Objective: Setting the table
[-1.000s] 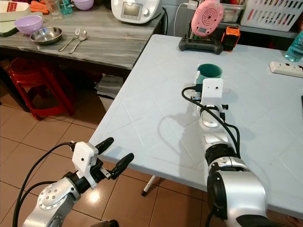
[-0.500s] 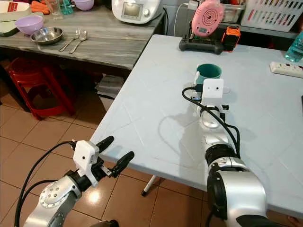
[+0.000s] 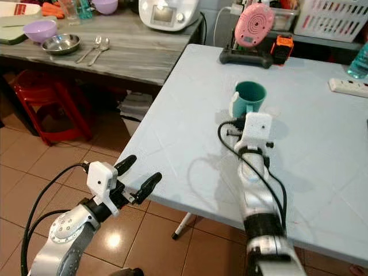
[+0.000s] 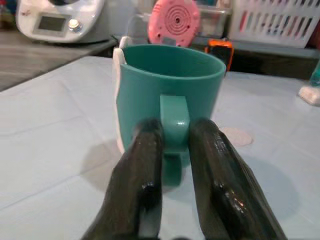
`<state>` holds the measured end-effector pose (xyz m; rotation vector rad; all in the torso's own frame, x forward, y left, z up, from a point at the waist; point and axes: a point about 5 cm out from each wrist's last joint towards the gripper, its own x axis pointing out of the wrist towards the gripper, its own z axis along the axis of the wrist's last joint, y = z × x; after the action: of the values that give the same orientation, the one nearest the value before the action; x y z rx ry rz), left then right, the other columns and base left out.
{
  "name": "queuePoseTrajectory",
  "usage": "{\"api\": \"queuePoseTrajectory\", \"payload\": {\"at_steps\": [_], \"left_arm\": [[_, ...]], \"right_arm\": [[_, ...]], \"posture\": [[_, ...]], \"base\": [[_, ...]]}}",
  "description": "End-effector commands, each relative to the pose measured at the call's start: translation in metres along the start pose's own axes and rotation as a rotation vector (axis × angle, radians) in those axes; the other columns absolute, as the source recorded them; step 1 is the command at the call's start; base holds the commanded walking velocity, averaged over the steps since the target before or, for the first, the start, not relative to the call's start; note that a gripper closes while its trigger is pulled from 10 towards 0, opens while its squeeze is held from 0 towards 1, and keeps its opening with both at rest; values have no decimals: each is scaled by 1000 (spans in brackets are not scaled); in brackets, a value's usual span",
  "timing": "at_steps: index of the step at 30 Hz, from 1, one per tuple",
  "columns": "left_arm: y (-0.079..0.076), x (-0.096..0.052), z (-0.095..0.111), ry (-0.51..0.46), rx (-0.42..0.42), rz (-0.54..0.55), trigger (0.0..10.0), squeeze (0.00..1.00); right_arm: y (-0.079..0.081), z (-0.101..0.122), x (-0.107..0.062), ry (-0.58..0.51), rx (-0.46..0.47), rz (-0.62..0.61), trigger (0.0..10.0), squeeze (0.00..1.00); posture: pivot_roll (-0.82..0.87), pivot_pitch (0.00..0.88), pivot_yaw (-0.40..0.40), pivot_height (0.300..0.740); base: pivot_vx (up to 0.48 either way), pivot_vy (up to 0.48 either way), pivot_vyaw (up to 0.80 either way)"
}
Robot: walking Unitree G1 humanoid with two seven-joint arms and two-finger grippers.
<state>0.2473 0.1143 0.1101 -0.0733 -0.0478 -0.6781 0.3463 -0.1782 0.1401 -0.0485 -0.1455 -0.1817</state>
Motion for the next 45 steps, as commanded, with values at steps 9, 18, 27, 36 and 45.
{"api": "queuePoseTrajectory", "payload": {"at_steps": [9,18,27,36,45], "left_arm": [[1,4,0,-13,-7,-14,10000,0],[4,8,-1,-15,-6,-14,10000,0],[3,11,-2,-22,-18,-17,10000,0],[3,11,0,-36,-19,-26,10000,0],[2,12,-1,-35,-19,-32,10000,0]], "right_arm": [[7,15,-36,-7,28,45,0,0],[3,15,-59,71,21,39,10000,0],[0,7,-64,140,32,17,10000,1000],[2,10,-66,132,10,31,10000,1000],[-3,10,-69,131,-41,31,10000,1000]], "posture": [[17,37,9,740],[4,20,16,740],[7,11,20,740],[9,9,17,740],[4,13,22,740]], "base": [[0,0,0],[0,0,0],[0,0,0],[0,0,0],[0,0,0]]}}
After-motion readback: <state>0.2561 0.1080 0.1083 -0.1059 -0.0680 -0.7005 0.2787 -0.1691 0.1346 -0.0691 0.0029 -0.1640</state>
